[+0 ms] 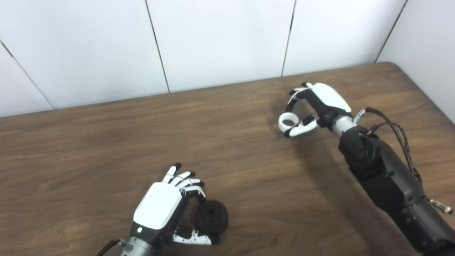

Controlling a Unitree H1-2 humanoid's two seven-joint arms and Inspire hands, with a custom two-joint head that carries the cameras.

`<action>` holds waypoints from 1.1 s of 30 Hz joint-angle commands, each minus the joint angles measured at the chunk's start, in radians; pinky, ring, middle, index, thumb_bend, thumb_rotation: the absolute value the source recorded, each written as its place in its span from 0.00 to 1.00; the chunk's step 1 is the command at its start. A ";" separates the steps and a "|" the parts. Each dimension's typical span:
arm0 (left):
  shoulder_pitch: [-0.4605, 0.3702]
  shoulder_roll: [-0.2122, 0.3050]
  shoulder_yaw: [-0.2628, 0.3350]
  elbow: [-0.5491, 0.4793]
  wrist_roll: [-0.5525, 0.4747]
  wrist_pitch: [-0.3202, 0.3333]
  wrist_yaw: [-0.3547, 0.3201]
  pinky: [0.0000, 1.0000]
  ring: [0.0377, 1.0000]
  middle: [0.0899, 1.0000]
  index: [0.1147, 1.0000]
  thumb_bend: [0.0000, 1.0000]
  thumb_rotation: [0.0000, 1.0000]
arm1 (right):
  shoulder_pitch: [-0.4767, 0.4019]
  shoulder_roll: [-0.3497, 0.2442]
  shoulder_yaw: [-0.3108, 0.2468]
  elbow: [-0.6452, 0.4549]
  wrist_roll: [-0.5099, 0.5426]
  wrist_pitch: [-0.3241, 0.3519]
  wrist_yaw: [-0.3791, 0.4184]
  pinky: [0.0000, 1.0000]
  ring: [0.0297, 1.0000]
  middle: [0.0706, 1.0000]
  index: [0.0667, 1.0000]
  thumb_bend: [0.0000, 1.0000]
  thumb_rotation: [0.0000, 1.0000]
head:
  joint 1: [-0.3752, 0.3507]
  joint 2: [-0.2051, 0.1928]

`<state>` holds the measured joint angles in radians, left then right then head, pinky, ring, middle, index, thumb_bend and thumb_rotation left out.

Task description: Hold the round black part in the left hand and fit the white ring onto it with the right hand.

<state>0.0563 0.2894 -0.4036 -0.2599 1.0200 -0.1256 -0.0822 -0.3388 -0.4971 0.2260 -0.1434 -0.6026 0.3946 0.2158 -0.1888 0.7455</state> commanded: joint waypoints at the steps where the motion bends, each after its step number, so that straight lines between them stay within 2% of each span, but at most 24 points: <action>1: 0.014 0.009 -0.009 -0.005 0.034 0.012 -0.025 1.00 0.86 0.74 0.42 0.52 0.05 | -0.021 0.001 0.007 -0.079 -0.020 0.014 0.033 1.00 0.98 0.84 0.45 0.52 0.14 | 0.003 0.001; 9: 0.017 -0.012 -0.018 -0.005 0.049 0.022 -0.024 1.00 0.86 0.73 0.42 0.52 0.06 | 0.001 0.051 0.051 -0.288 -0.040 0.070 0.182 1.00 0.98 0.83 0.45 0.52 0.14 | 0.041 0.011; 16: 0.017 -0.024 -0.030 0.000 0.060 0.031 -0.018 1.00 0.86 0.74 0.42 0.52 0.06 | 0.031 0.101 0.072 -0.415 -0.058 0.064 0.258 1.00 0.97 0.82 0.45 0.52 0.14 | 0.062 0.019; 27: 0.018 -0.042 -0.044 -0.007 0.071 0.050 -0.023 1.00 0.87 0.74 0.42 0.52 0.06 | 0.082 0.155 0.114 -0.546 -0.061 0.058 0.345 1.00 0.98 0.82 0.44 0.52 0.14 | 0.107 0.036; 33: 0.019 -0.053 -0.050 -0.011 0.075 0.060 -0.021 1.00 0.87 0.74 0.42 0.52 0.06 | 0.107 0.173 0.138 -0.576 -0.058 0.043 0.380 1.00 0.98 0.82 0.44 0.52 0.13 | 0.122 0.046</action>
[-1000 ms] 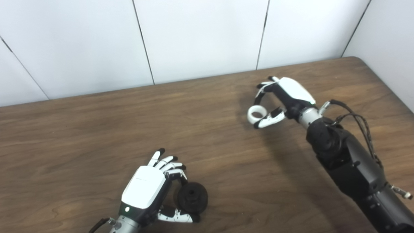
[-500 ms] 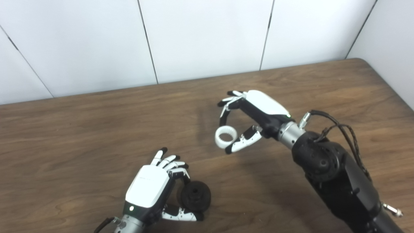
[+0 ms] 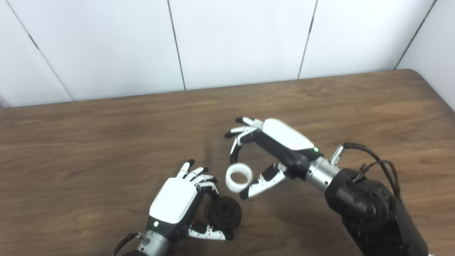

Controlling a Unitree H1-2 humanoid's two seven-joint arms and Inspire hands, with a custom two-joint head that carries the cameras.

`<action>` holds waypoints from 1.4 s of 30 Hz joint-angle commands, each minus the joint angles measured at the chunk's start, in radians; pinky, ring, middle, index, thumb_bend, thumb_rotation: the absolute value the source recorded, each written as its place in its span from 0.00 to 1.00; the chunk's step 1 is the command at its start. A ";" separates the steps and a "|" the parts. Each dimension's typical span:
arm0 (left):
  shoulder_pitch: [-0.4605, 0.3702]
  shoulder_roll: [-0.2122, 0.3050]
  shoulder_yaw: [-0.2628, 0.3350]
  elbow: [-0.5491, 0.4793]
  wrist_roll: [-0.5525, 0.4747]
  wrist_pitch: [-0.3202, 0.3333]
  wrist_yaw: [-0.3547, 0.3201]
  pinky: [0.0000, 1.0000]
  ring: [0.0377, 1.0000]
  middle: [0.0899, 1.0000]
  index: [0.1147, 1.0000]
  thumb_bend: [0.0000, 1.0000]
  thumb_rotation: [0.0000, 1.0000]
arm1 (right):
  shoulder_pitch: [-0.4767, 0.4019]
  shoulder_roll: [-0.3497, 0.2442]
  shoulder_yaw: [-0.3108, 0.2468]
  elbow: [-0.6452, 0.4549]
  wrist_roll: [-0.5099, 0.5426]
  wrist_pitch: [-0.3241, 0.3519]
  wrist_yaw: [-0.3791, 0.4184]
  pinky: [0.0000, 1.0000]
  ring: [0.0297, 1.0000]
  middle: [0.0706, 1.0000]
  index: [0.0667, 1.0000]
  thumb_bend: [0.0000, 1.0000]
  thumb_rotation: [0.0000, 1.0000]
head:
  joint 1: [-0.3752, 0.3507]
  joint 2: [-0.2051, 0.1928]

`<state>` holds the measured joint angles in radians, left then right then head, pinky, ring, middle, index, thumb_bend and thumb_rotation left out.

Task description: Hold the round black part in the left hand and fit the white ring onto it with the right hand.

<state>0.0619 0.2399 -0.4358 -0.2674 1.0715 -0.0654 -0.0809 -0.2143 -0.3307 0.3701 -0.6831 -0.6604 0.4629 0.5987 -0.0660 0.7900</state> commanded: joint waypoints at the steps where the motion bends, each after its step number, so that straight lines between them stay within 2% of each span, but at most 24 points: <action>1: 0.012 -0.004 -0.019 -0.002 0.024 0.001 -0.020 1.00 0.87 0.74 0.42 0.52 0.06 | -0.013 0.008 -0.003 -0.036 -0.001 -0.030 -0.002 1.00 0.98 0.82 0.44 0.52 0.13 | 0.001 0.001; 11: 0.013 -0.011 -0.028 -0.008 0.039 0.018 -0.019 1.00 0.87 0.73 0.42 0.52 0.06 | 0.020 0.024 0.035 -0.025 -0.021 -0.040 0.019 1.00 0.98 0.83 0.45 0.52 0.13 | 0.012 0.016; 21: 0.014 -0.013 -0.028 -0.015 0.037 0.018 -0.021 1.00 0.87 0.74 0.42 0.52 0.06 | 0.029 0.039 0.044 -0.004 -0.030 -0.052 0.026 1.00 0.99 0.83 0.45 0.52 0.13 | 0.024 0.034; 31: 0.015 -0.019 -0.034 -0.030 0.045 0.027 -0.035 1.00 0.87 0.74 0.42 0.52 0.06 | 0.032 0.044 0.025 0.016 -0.022 -0.081 0.006 1.00 0.98 0.83 0.45 0.52 0.13 | 0.052 0.060; 42: 0.009 -0.023 -0.041 -0.044 0.052 0.041 -0.049 1.00 0.87 0.74 0.42 0.52 0.06 | 0.019 0.051 0.003 0.015 -0.006 -0.074 0.011 1.00 0.99 0.83 0.45 0.52 0.13 | 0.084 0.095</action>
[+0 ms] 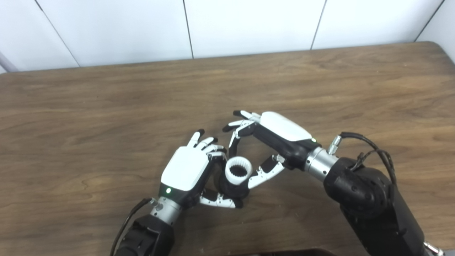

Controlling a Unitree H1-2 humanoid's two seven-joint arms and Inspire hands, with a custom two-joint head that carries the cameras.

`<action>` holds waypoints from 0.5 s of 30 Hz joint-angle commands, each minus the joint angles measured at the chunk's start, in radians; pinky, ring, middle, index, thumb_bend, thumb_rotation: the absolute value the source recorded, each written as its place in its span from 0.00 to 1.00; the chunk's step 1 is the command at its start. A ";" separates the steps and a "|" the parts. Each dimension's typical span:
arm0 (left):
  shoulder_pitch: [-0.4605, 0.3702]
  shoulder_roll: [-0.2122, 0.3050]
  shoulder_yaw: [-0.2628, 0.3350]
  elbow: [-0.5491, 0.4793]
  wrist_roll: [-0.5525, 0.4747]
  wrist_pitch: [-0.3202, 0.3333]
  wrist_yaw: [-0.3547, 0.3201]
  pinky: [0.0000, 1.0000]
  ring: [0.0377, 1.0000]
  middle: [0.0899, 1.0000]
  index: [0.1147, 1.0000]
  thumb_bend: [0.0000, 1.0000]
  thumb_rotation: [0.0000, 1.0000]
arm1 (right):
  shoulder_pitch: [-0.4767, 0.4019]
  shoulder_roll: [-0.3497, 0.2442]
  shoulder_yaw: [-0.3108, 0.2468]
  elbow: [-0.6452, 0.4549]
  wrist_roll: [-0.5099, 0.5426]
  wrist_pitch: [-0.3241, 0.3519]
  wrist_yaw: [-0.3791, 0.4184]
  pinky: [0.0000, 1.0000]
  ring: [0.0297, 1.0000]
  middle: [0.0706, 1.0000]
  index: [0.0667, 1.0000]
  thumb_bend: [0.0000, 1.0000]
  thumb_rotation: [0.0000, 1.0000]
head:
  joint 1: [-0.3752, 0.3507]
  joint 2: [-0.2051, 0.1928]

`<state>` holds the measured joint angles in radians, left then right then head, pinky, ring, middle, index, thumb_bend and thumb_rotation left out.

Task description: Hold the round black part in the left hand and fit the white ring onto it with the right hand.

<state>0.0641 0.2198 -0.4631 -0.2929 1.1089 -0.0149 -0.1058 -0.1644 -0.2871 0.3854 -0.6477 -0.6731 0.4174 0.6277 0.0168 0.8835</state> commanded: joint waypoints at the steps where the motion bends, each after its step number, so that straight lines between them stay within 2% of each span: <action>1: 0.006 -0.003 -0.015 -0.019 0.016 -0.009 -0.023 1.00 0.87 0.74 0.42 0.52 0.06 | -0.032 0.007 -0.014 -0.023 0.008 -0.025 -0.015 1.00 0.99 0.83 0.45 0.52 0.13 | 0.003 0.006; 15: 0.005 -0.010 -0.015 -0.033 0.020 -0.001 -0.045 1.00 0.88 0.74 0.42 0.52 0.06 | -0.034 0.003 -0.005 -0.022 0.000 -0.028 0.003 1.00 0.99 0.82 0.45 0.52 0.13 | 0.016 0.023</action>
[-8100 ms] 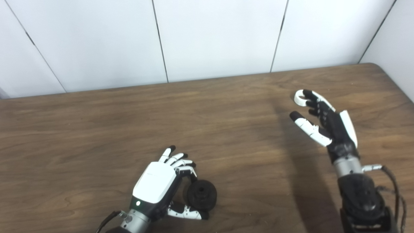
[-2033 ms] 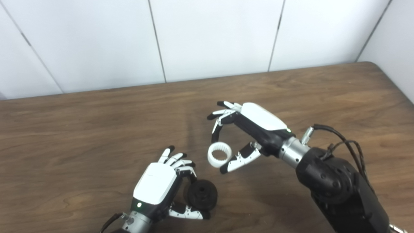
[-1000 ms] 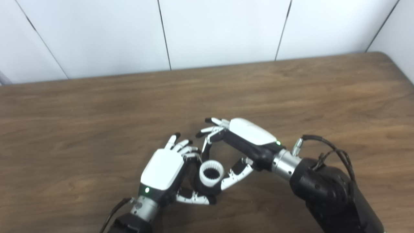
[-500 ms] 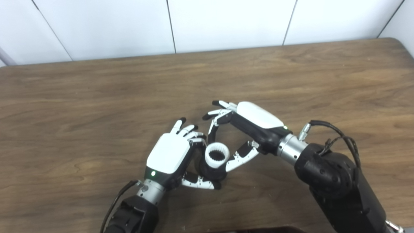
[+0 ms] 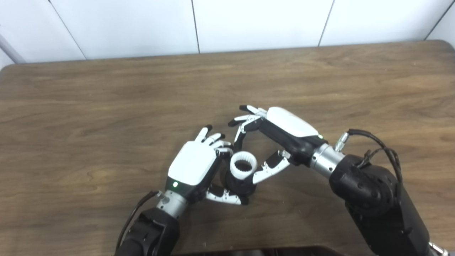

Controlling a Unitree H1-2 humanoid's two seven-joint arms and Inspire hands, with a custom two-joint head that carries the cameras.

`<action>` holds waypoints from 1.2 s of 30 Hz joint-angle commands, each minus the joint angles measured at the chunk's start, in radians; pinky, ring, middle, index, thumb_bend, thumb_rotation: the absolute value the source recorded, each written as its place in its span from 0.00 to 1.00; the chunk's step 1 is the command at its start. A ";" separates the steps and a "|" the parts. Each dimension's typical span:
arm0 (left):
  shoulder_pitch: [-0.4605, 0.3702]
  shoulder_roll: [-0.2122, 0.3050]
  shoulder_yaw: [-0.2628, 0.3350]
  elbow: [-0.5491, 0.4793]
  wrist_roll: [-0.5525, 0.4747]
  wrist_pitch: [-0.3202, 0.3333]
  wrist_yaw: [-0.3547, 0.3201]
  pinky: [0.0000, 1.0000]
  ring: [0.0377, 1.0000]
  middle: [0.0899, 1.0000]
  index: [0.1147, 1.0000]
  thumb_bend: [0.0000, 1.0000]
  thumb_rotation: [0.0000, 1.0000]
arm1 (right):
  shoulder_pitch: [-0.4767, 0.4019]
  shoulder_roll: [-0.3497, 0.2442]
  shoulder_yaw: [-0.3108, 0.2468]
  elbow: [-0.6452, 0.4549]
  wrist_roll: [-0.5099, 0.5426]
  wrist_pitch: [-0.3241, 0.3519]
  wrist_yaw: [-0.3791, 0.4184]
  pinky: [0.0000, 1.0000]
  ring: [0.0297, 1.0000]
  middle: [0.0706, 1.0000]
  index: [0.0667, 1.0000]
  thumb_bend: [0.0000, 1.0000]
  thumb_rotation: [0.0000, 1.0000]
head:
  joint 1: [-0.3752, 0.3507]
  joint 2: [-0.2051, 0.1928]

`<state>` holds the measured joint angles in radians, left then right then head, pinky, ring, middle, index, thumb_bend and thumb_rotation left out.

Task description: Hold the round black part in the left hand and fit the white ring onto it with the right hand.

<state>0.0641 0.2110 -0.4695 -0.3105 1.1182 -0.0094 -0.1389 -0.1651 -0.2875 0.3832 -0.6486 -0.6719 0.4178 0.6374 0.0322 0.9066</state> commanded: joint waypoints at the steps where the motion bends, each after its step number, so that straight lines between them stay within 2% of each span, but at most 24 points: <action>1: 0.005 -0.001 -0.008 -0.016 0.012 -0.006 -0.014 1.00 0.88 0.74 0.42 0.52 0.06 | -0.033 0.004 -0.001 -0.020 -0.002 -0.028 -0.005 1.00 0.99 0.82 0.45 0.52 0.13 | 0.001 0.000; 17: 0.007 -0.003 -0.005 -0.016 0.017 -0.007 -0.017 1.00 0.88 0.73 0.42 0.52 0.06 | -0.023 0.001 0.017 0.000 -0.010 -0.038 -0.010 1.00 0.98 0.82 0.44 0.52 0.13 | -0.005 0.001; 36: 0.009 0.004 -0.002 -0.015 0.016 -0.015 -0.003 1.00 0.87 0.73 0.42 0.52 0.06 | -0.003 0.002 0.007 0.029 -0.007 -0.056 -0.027 1.00 0.98 0.81 0.45 0.52 0.13 | -0.022 -0.006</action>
<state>0.0664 0.2091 -0.4671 -0.3146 1.1303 -0.0093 -0.1402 -0.1485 -0.2893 0.4011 -0.6123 -0.6817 0.3940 0.6335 0.0092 0.9004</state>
